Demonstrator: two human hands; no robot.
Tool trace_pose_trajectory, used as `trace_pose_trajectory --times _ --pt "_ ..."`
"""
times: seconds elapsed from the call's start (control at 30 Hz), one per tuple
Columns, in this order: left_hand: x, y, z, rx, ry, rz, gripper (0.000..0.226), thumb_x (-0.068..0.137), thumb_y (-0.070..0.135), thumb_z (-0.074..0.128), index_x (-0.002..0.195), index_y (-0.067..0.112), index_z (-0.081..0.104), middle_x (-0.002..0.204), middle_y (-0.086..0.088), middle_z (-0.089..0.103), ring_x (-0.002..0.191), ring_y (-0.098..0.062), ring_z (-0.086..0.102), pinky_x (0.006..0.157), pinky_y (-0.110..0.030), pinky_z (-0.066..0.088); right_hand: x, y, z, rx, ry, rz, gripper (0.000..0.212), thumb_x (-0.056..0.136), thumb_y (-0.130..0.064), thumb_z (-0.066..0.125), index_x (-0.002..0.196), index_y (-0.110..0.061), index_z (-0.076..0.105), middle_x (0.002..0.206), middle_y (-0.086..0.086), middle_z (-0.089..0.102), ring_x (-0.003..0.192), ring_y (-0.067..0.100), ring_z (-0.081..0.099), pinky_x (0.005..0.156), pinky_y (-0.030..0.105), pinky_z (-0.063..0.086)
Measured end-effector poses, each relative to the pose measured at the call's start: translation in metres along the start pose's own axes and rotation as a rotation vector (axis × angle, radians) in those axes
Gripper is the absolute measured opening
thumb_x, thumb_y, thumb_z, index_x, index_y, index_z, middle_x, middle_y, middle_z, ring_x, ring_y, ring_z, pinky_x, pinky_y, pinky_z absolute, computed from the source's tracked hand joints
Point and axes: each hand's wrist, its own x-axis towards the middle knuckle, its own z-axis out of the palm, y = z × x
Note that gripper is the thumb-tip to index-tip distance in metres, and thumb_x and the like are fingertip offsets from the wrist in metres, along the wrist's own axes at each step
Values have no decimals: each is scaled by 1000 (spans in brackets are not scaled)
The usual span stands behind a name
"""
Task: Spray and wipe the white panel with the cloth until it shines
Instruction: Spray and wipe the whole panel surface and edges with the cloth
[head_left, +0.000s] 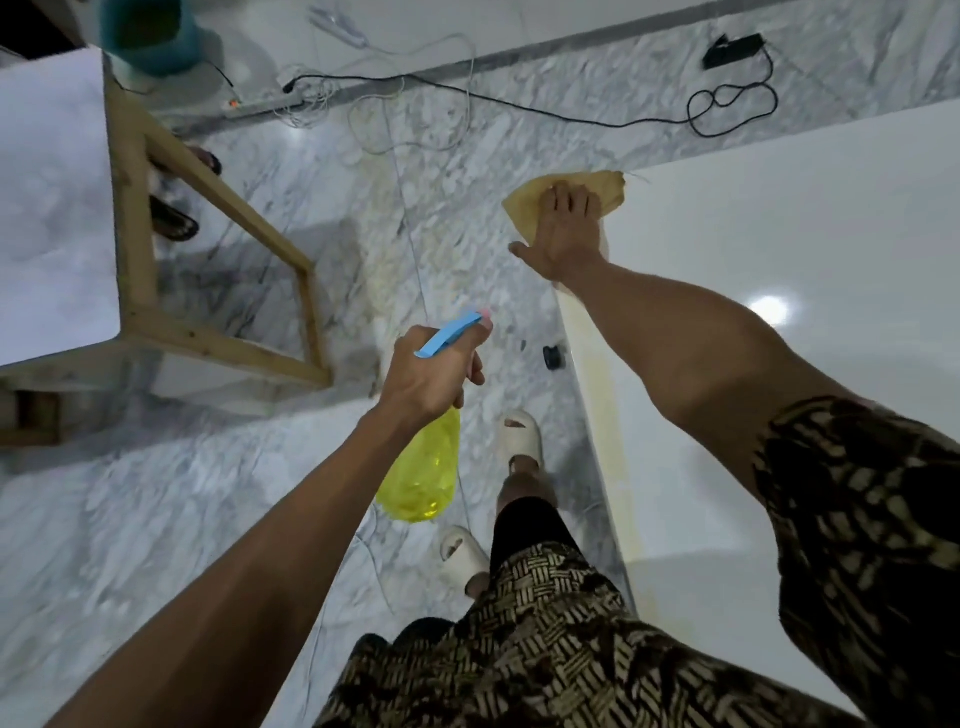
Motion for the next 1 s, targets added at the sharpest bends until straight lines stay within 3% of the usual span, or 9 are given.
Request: trace_pose_trajectory --times 0.13,0.37,0.53,0.73,0.93,1.0 --pt "12 -5 -1 -2 22 -63 61 98 53 68 80 -4 78 69 -11 76 51 -31 60 61 -38 53 6 -8 20 50 94 0 104 88 -72 38 154 3 5 162 24 3 149 45 3 120 55 -2" --pt "42 2 -10 51 59 -75 65 97 58 67 63 2 71 70 -11 76 46 -25 57 61 -36 52 28 -14 17 -23 126 8 69 103 -41 34 155 -4 9 162 22 8 149 45 5 119 60 3" --pt "48 -2 -14 80 42 -60 61 95 62 64 83 4 81 70 -11 76 47 -26 60 65 -40 55 31 -8 17 34 129 -53 52 106 -18 29 152 3 17 161 25 13 148 47 7 118 60 2" --pt "30 -6 -18 41 33 -86 63 97 56 68 74 -2 75 72 -11 77 47 -25 58 62 -35 52 28 16 17 107 79 -153 48 106 -17 33 150 0 25 159 21 23 149 37 17 119 52 8" --pt "3 -17 -27 29 15 -61 62 97 54 69 68 0 72 72 -14 77 48 -26 57 61 -35 52 -41 48 39 81 24 -304 62 92 -14 13 150 0 29 160 22 16 150 39 9 119 52 1" --pt "-7 -21 -28 44 19 -45 62 97 54 69 65 1 71 72 -14 77 47 -26 57 62 -34 52 -69 52 46 102 15 -313 57 96 -10 17 151 0 28 160 23 16 150 40 8 119 52 0"
